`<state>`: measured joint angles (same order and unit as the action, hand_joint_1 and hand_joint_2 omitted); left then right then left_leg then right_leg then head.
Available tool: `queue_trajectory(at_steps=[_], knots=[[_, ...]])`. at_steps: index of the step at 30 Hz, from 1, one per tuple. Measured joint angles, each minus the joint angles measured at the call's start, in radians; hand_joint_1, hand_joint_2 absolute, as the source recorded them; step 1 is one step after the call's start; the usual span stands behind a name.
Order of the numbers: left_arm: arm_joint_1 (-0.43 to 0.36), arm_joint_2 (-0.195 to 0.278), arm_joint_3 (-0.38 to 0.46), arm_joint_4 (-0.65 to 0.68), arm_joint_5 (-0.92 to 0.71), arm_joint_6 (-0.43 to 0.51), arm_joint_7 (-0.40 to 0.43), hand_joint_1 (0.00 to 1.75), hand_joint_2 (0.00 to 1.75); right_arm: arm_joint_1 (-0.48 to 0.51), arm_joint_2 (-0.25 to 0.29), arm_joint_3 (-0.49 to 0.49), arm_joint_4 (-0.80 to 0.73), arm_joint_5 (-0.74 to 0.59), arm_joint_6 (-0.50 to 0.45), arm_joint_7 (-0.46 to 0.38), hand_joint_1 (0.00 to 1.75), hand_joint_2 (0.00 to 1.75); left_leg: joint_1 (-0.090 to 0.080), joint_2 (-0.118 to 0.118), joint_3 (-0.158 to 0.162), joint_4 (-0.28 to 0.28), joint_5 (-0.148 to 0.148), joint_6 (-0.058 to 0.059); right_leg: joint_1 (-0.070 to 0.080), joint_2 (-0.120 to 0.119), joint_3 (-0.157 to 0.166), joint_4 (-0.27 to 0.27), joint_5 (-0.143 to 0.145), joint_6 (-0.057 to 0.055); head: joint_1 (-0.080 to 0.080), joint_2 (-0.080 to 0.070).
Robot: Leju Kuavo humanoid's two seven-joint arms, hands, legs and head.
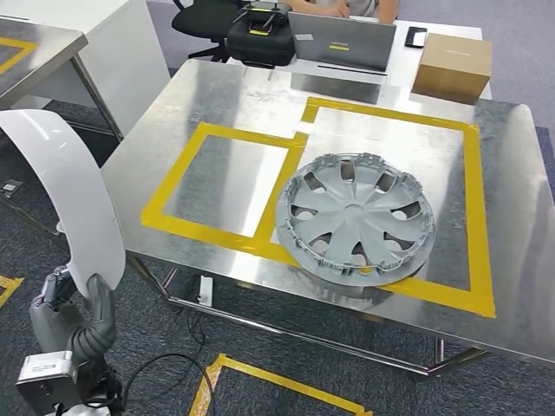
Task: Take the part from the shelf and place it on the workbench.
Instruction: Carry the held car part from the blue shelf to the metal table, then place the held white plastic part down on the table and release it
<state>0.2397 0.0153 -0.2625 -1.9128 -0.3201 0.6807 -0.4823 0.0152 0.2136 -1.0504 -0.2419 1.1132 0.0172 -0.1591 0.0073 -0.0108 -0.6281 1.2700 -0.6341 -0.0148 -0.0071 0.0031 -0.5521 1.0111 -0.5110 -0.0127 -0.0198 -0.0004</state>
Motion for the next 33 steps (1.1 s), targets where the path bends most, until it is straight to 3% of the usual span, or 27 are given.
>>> queue_trajectory(at_steps=[1,2,3,4,6,7,11,13,15,16,17,18,20,21,22,26,28,30,31,32,33], knots=[[0.000,0.000,0.000,0.000,0.000,-0.001,0.002,1.75,1.75,0.001,0.000,-0.001,0.000,0.001,0.000,0.000,0.00,0.00,0.001,0.000,-0.021,0.012,-0.015,-0.002,0.000,0.000,0.011,0.000,-0.008,0.000,0.000,0.000],[0.000,0.000,-0.001,0.000,-0.002,-0.001,0.007,1.75,1.75,0.002,0.000,-0.003,0.000,0.001,0.000,0.000,0.00,0.00,0.001,0.000,-0.030,-0.005,-0.006,-0.003,0.000,0.001,0.023,0.000,-0.016,0.001,0.000,0.000],[0.000,0.000,-0.001,0.000,-0.006,-0.002,0.013,1.75,1.75,0.002,0.000,-0.004,0.000,0.002,0.001,0.000,0.00,0.00,0.001,0.000,-0.024,-0.050,0.028,-0.001,0.000,0.002,0.035,0.000,-0.024,0.002,0.000,0.000],[0.000,0.001,-0.001,0.000,-0.012,-0.003,0.021,1.75,1.75,0.002,0.000,-0.006,0.000,0.004,0.001,-0.001,0.00,0.00,0.002,0.001,-0.012,-0.112,0.081,0.001,0.000,0.003,0.045,0.000,-0.033,0.005,0.000,0.000],[0.000,0.003,-0.001,0.002,-0.019,-0.010,0.040,1.75,1.75,0.002,0.000,-0.010,0.000,0.007,0.002,-0.004,0.00,0.00,-0.003,0.002,0.004,-0.198,0.140,0.009,0.001,0.005,0.059,0.001,-0.049,0.015,0.000,0.000],[0.001,0.004,-0.001,0.002,-0.014,-0.017,0.049,1.75,1.75,0.001,0.000,-0.012,0.000,0.009,0.002,-0.006,0.00,0.00,-0.005,0.003,0.006,-0.214,0.154,0.014,0.002,0.005,0.060,0.001,-0.057,0.022,0.000,0.000],[0.005,0.012,0.001,0.003,0.024,-0.063,0.073,1.75,1.75,0.000,0.000,-0.020,-0.002,0.019,0.004,-0.012,0.00,0.00,-0.004,0.004,0.022,-0.230,0.162,0.037,0.004,0.004,0.065,0.003,-0.085,0.043,-0.001,0.000],[0.006,0.015,0.009,0.006,0.032,-0.092,0.089,1.75,1.75,-0.002,0.000,-0.025,-0.003,0.025,0.005,-0.014,0.00,0.00,0.000,0.005,0.031,-0.239,0.162,0.046,0.003,0.002,0.024,0.085,-0.132,0.049,0.001,0.000],[0.011,0.019,0.022,0.011,0.031,-0.118,0.104,1.75,1.75,-0.001,0.000,-0.032,-0.003,0.031,0.007,-0.014,0.00,0.00,-0.001,0.006,0.034,-0.240,0.156,0.052,0.002,0.001,-0.058,0.218,-0.183,0.054,0.002,0.000],[0.014,0.021,0.030,0.015,0.030,-0.132,0.110,1.75,1.75,-0.001,0.000,-0.035,-0.003,0.033,0.007,-0.014,0.00,0.00,-0.002,0.005,0.037,-0.240,0.152,0.054,0.002,0.001,-0.090,0.262,-0.187,0.055,0.002,0.000],[0.018,0.024,0.038,0.019,0.029,-0.148,0.115,1.75,1.75,0.000,0.000,-0.038,-0.003,0.036,0.008,-0.014,0.00,0.00,-0.002,0.004,0.041,-0.240,0.148,0.054,0.003,0.001,-0.106,0.268,-0.168,0.054,0.002,0.000],[0.020,0.027,0.047,0.023,0.029,-0.166,0.121,1.75,1.75,0.000,0.000,-0.041,-0.004,0.039,0.009,-0.014,0.00,0.00,-0.002,0.003,0.048,-0.240,0.143,0.053,0.003,0.001,-0.101,0.234,-0.129,0.052,0.003,0.000],[0.023,0.032,0.063,0.031,0.026,-0.199,0.130,1.75,1.75,0.000,0.000,-0.046,-0.004,0.043,0.012,-0.014,0.00,0.00,-0.004,0.002,0.064,-0.240,0.132,0.049,0.005,0.001,-0.055,0.104,-0.041,0.042,0.002,0.000],[0.023,0.035,0.070,0.035,0.020,-0.214,0.136,1.75,1.75,-0.001,0.000,-0.047,-0.004,0.046,0.013,-0.014,0.00,0.00,-0.006,0.001,0.069,-0.239,0.127,0.045,0.006,0.001,-0.032,0.051,-0.015,0.037,0.002,0.000],[0.022,0.039,0.076,0.041,0.008,-0.231,0.145,1.75,1.75,-0.002,-0.001,-0.048,-0.004,0.051,0.015,-0.014,0.00,0.00,-0.007,0.001,0.072,-0.239,0.125,0.040,0.008,0.002,-0.018,0.021,-0.004,0.033,0.001,0.000],[0.019,0.068,0.101,0.076,-0.058,-0.315,0.182,1.75,1.75,-0.005,-0.002,-0.048,-0.004,0.071,0.024,-0.021,0.00,0.00,-0.007,0.002,0.073,-0.235,0.115,0.020,0.004,0.003,-0.003,-0.003,0.002,0.018,0.000,0.000],[0.012,0.087,0.120,0.100,-0.081,-0.346,0.191,1.75,1.75,-0.008,-0.003,-0.048,-0.004,0.079,0.027,-0.026,0.00,0.00,-0.004,0.003,0.045,-0.167,0.072,0.009,-0.002,0.001,0.004,-0.014,0.006,0.008,-0.003,0.000],[0.005,0.105,0.143,0.128,-0.100,-0.376,0.200,1.75,1.75,-0.011,-0.004,-0.048,-0.004,0.088,0.030,-0.029,0.00,0.00,0.001,0.003,-0.016,-0.039,0.015,-0.002,-0.003,0.000,0.006,-0.015,0.006,0.004,-0.005,0.000],[0.003,0.113,0.155,0.142,-0.109,-0.394,0.205,1.75,1.75,-0.011,-0.005,-0.048,-0.004,0.092,0.031,-0.030,0.00,0.00,0.004,0.003,-0.040,0.008,0.003,-0.006,-0.003,0.000,0.006,-0.015,0.005,0.004,-0.005,0.000],[0.001,0.122,0.167,0.156,-0.117,-0.413,0.209,1.75,1.75,-0.011,-0.006,-0.048,-0.004,0.097,0.033,-0.031,0.00,0.00,0.006,0.003,-0.051,0.024,0.009,-0.009,-0.003,0.001,0.007,-0.015,0.005,0.003,-0.005,0.000],[-0.004,0.132,0.180,0.169,-0.128,-0.432,0.213,1.75,1.75,-0.011,-0.008,-0.048,-0.004,0.102,0.034,-0.032,0.00,0.00,0.009,0.003,-0.042,0.000,0.034,-0.011,-0.003,0.001,0.008,-0.015,0.004,0.004,-0.005,0.000]])
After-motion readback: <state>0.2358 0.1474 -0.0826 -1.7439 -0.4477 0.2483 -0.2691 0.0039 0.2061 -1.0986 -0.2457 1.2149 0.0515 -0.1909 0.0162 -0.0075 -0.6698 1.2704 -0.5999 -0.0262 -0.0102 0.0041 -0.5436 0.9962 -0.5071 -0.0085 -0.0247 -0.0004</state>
